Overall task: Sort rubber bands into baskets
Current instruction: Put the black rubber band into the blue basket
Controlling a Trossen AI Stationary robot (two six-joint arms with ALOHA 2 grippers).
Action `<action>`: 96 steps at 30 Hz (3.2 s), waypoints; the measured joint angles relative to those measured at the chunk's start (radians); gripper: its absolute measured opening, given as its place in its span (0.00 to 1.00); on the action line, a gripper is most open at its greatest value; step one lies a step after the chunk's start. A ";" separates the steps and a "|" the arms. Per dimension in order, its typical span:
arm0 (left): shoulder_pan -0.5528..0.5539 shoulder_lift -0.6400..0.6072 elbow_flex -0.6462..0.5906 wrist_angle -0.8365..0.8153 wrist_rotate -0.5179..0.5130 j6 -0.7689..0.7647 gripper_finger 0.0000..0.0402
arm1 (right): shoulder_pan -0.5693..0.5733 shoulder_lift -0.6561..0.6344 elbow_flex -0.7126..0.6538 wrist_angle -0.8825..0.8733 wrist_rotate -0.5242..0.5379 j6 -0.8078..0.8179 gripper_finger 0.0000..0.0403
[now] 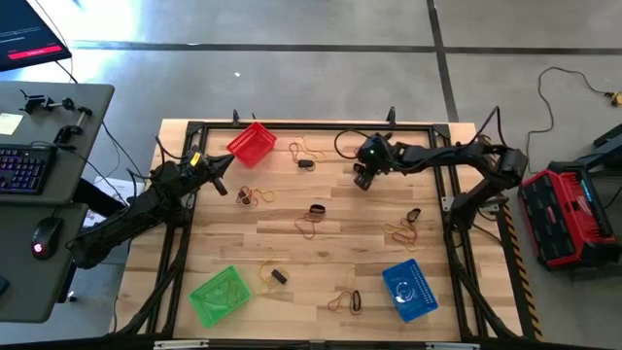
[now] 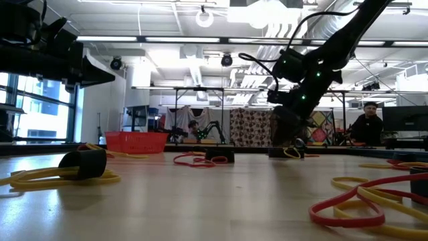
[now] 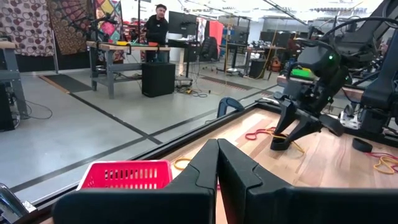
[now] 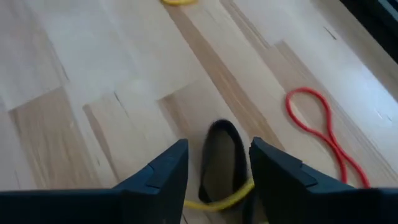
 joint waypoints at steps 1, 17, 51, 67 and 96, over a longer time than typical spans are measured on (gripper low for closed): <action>0.000 0.000 0.000 0.000 0.000 0.000 0.00 | 0.000 0.007 0.000 -0.001 -0.001 -0.002 0.38; 0.000 0.001 0.000 0.000 0.000 0.000 0.00 | 0.016 0.093 0.015 0.083 0.017 -0.006 0.05; 0.000 0.001 0.000 0.000 0.000 0.000 0.00 | 0.257 0.086 0.179 -0.166 -0.060 0.646 0.00; 0.000 0.001 0.000 0.000 0.000 0.000 0.00 | 0.587 0.086 0.368 -0.557 -0.111 0.836 0.00; 0.000 0.001 0.000 0.000 0.000 0.000 0.00 | 1.175 0.106 0.734 -1.292 0.185 1.694 0.00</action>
